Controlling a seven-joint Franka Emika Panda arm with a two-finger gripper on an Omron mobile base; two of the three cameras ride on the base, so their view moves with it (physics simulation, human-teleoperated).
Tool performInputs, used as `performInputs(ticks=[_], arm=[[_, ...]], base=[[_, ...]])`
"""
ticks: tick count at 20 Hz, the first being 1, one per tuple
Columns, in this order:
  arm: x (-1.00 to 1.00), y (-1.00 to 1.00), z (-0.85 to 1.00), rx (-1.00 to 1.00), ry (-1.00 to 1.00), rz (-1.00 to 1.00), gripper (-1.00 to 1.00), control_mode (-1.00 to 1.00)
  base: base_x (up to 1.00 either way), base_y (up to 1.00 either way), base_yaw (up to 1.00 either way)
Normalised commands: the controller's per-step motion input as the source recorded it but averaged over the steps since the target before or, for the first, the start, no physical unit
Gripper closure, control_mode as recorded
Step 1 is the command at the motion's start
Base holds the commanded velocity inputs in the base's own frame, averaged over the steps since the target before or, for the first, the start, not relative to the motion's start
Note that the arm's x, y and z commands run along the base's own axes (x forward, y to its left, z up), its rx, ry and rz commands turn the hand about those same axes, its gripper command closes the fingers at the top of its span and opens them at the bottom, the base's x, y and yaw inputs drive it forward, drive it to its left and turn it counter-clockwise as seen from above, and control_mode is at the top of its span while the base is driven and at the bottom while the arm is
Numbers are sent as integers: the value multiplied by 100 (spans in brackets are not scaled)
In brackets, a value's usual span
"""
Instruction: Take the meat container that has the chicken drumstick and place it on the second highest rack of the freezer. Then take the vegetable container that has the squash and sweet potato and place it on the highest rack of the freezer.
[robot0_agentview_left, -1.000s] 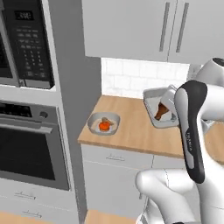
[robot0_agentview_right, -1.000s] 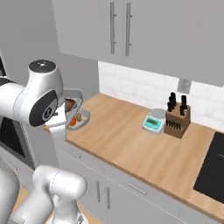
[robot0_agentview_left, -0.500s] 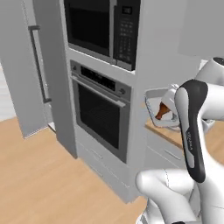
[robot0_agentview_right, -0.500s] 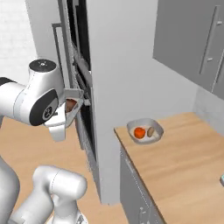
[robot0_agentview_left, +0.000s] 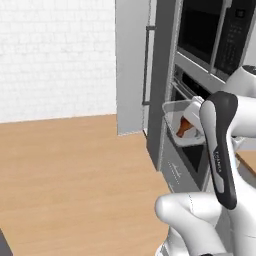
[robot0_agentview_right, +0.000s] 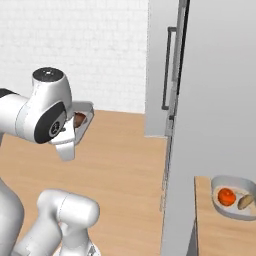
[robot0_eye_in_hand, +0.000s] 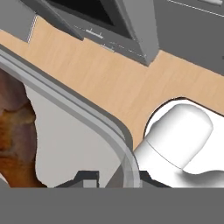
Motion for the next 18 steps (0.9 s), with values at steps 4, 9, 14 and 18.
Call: performInputs(ticks=[4, 9, 14, 18], arm=[[0, 0, 0, 0, 0, 0, 100, 100], [0, 0, 0, 0, 0, 0, 100, 100], [0, 0, 0, 0, 0, 0, 100, 100], [0, 0, 0, 0, 0, 0, 100, 100]], base=[[92, 0, 9], [100, 8, 0], [100, 33, 0], [100, 39, 0]])
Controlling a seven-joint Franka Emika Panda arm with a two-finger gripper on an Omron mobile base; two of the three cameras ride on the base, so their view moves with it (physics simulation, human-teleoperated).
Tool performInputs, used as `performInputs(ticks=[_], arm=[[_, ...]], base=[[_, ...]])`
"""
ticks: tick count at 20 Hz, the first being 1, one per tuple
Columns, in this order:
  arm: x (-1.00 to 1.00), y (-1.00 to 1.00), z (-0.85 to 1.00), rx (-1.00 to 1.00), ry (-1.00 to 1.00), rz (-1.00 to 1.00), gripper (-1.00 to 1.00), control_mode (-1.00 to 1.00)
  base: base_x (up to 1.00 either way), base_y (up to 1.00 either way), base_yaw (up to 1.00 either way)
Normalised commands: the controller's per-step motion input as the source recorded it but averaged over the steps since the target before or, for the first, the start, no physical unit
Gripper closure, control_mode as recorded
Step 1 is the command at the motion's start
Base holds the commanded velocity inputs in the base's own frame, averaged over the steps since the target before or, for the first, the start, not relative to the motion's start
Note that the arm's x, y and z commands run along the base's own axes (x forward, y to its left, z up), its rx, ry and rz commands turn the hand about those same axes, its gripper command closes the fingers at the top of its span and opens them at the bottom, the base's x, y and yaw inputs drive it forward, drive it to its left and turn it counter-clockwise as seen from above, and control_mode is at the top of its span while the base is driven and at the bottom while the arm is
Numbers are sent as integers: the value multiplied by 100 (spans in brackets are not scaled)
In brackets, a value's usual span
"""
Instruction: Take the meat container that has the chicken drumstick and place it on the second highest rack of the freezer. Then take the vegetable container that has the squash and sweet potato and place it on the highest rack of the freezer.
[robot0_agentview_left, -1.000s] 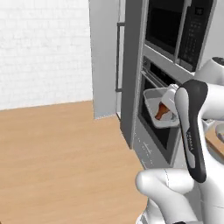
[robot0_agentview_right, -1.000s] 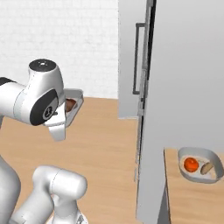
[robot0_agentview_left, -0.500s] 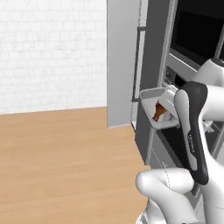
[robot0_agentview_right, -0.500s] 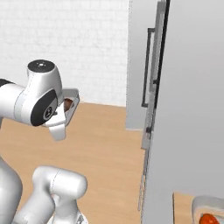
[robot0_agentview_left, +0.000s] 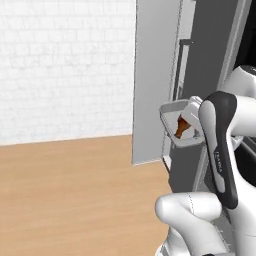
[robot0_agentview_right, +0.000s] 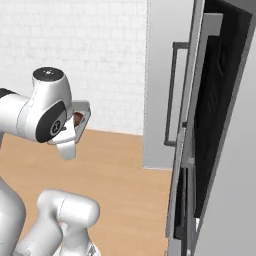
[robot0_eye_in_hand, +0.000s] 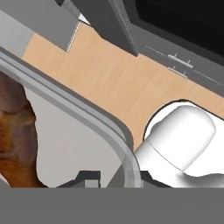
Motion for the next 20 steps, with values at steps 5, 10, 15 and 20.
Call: performInputs(ticks=[5, 10, 15, 20], arm=[[0, 0, 0, 0, 0, 0, 100, 100], [0, 0, 0, 0, 0, 0, 100, 100], [0, 0, 0, 0, 0, 0, 100, 100], [0, 0, 0, 0, 0, 0, 100, 100]], base=[[100, 42, 0], [100, 25, 0], [89, 16, -25], [73, 54, -54]])
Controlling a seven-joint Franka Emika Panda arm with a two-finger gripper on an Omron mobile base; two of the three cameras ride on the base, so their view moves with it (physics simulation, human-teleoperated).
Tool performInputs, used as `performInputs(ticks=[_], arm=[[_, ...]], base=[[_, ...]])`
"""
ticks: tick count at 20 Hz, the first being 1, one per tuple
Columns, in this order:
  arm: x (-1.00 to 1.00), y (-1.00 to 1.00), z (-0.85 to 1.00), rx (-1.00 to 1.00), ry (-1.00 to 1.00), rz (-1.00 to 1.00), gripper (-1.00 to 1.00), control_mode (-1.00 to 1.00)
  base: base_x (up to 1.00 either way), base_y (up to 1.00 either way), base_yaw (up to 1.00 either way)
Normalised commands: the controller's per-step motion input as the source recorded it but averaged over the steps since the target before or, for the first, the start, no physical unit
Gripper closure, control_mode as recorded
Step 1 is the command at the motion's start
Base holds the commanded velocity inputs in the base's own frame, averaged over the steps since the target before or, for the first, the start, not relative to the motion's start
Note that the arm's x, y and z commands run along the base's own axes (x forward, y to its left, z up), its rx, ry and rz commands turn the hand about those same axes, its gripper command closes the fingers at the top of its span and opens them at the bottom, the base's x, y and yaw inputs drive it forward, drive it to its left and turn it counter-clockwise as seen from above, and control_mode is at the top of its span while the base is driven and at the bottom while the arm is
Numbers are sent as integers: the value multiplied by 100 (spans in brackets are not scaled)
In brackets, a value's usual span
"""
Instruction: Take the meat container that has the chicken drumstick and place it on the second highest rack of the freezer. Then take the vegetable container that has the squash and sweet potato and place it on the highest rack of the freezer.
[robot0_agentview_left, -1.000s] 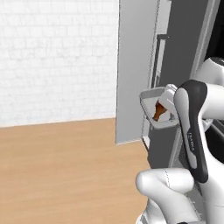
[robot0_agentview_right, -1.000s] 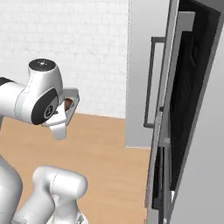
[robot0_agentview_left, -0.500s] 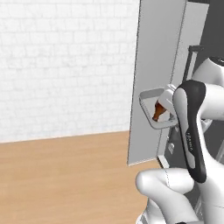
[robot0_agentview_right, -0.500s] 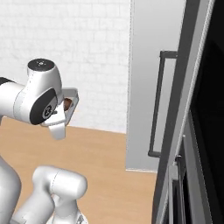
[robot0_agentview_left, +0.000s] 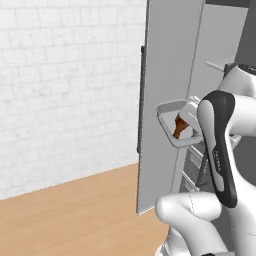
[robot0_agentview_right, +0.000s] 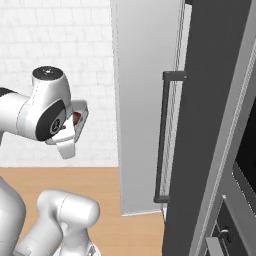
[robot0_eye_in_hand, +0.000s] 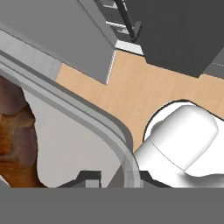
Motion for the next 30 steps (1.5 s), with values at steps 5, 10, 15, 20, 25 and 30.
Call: performInputs(ticks=[5, 10, 15, 20, 25, 30], arm=[[0, 0, 0, 0, 0, 0, 100, 100], [0, 0, 0, 0, 0, 0, 100, 100], [0, 0, 0, 0, 0, 0, 100, 100], [0, 0, 0, 0, 0, 0, 100, 100], [0, 0, 0, 0, 0, 0, 100, 100], [0, 0, 0, 0, 0, 0, 100, 100]], base=[[35, 57, -58], [12, 50, -63], [0, 29, -57], [11, 40, -56], [27, 46, -51], [29, 68, -35]])
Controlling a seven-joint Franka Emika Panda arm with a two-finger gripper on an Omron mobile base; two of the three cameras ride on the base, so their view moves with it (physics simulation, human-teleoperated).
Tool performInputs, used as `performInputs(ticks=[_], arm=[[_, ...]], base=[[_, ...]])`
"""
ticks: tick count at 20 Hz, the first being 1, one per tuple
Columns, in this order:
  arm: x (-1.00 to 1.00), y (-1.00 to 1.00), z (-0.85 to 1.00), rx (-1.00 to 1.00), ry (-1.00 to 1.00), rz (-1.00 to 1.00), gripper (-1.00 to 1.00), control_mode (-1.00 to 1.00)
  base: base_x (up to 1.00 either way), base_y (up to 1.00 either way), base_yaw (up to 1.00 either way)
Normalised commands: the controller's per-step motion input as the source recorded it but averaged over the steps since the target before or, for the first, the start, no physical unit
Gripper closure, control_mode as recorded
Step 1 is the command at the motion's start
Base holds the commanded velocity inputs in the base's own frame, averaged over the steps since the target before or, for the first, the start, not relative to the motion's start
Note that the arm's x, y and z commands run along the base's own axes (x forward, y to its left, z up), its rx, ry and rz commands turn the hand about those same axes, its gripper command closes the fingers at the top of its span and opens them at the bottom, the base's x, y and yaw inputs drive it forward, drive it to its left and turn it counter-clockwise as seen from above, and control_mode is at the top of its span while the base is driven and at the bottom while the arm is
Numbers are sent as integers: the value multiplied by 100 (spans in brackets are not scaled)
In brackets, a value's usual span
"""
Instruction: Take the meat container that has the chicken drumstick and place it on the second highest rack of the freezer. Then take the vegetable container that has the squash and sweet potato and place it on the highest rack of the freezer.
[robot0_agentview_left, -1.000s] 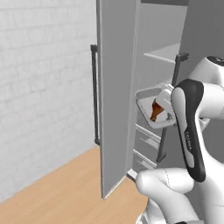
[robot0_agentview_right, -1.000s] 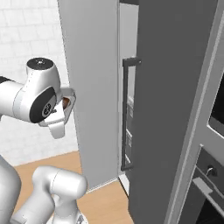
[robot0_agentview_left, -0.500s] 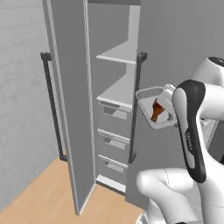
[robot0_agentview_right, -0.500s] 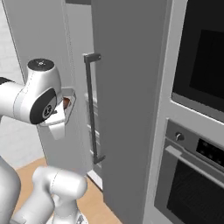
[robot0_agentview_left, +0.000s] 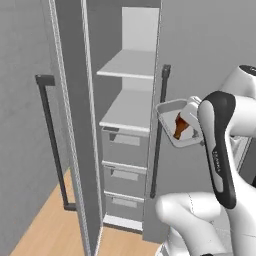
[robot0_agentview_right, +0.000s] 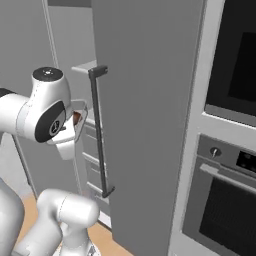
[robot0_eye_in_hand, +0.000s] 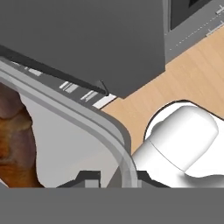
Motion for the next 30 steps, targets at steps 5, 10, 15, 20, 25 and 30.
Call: performInputs(ticks=[5, 10, 15, 20, 25, 30], arm=[[0, 0, 0, 0, 0, 0, 100, 100], [0, 0, 0, 0, 0, 0, 100, 100], [0, 0, 0, 0, 0, 0, 100, 100], [0, 0, 0, 0, 0, 0, 100, 100], [0, 0, 0, 0, 0, 0, 100, 100], [0, 0, 0, 0, 0, 0, 100, 100]], base=[[32, 58, -30], [40, 29, -21], [34, 30, -15], [43, 21, -16], [43, 10, -16], [33, 40, -6]])
